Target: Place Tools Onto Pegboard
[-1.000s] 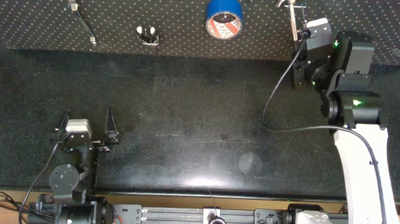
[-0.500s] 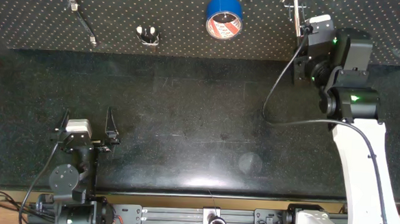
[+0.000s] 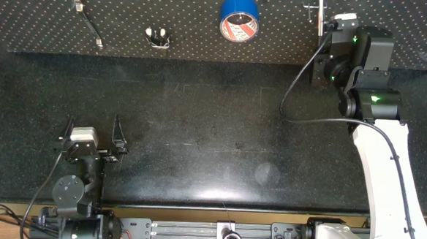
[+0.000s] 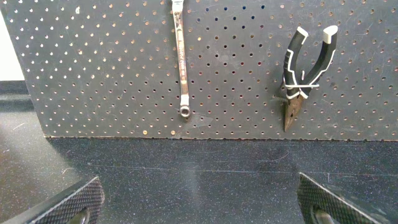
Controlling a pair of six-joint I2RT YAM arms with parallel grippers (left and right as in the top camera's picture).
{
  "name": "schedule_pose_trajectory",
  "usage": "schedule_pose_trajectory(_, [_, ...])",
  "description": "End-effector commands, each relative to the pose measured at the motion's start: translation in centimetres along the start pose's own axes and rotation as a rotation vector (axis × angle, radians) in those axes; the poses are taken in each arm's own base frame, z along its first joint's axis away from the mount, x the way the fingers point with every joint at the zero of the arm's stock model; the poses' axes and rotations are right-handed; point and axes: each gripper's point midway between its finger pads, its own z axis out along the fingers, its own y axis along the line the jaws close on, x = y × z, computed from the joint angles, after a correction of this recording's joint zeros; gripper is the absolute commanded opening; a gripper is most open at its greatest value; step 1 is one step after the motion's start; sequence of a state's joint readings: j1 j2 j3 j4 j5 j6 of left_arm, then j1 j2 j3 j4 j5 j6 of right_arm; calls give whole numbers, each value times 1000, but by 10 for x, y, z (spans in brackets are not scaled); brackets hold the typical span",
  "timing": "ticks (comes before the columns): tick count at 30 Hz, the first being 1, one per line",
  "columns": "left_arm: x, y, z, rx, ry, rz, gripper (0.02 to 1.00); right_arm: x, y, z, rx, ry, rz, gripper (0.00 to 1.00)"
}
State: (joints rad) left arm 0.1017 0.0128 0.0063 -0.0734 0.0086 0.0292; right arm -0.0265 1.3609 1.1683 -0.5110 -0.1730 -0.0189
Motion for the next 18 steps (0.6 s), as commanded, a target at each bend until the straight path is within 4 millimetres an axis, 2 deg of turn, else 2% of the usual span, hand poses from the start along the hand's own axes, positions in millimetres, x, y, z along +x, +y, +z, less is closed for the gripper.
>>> schedule_pose_trajectory(1, [0, -1, 0, 7, 0, -2, 996, -12, 7, -3, -11, -23, 36, 75])
schedule_pose_trajectory(6, [0, -1, 0, 7, 0, -2, 996, -11, 16, -2, -27, -19, 21, 75])
schedule_pose_trajectory(18, [0, -1, 0, 7, 0, -2, 996, -5, 7, 5, 24, 8, 48, 75])
